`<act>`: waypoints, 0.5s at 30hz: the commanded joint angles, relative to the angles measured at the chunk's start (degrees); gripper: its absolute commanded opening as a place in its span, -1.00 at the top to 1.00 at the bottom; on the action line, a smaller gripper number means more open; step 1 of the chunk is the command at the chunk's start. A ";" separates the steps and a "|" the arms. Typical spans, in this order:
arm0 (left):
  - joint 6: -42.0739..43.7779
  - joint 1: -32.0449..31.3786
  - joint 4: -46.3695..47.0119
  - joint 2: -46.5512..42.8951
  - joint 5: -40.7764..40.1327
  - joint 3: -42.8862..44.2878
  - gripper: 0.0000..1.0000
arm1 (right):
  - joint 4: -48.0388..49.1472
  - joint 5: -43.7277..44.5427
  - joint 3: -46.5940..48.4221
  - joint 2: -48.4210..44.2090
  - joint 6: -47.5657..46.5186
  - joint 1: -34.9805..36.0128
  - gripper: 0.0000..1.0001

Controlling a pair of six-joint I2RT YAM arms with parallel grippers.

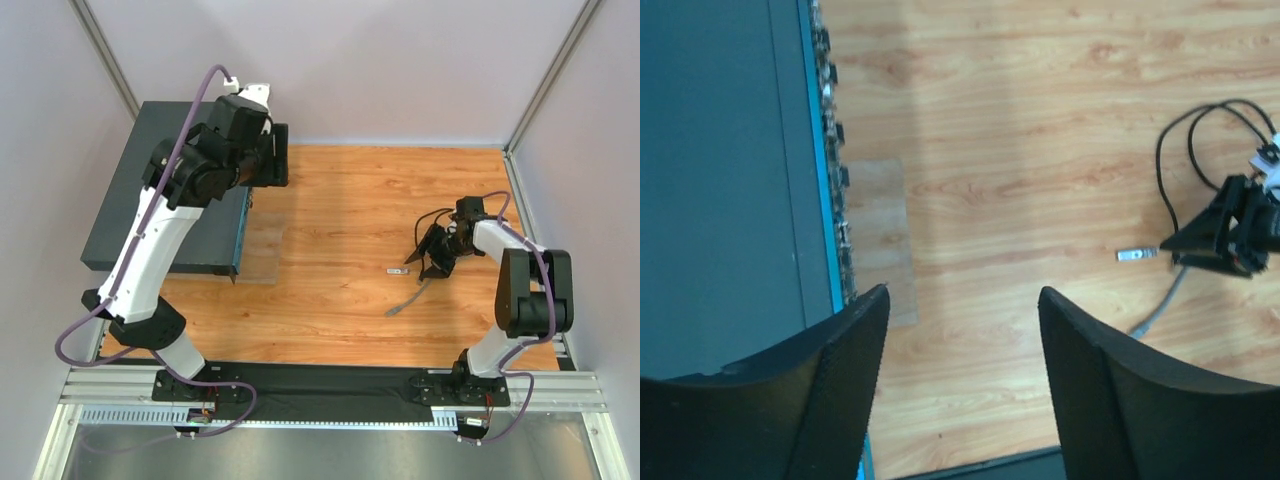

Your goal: Pull the plug from the switch port

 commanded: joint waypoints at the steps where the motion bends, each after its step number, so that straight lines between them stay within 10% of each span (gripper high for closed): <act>1: -0.09 -3.98 -13.42 3.29 -11.17 5.83 -0.41 | -10.61 8.77 6.14 -8.50 -3.74 2.54 -0.20; 15: 3.78 -6.19 -18.44 10.24 -24.64 3.65 -0.13 | -12.66 3.42 5.18 -17.48 -2.70 15.02 -0.17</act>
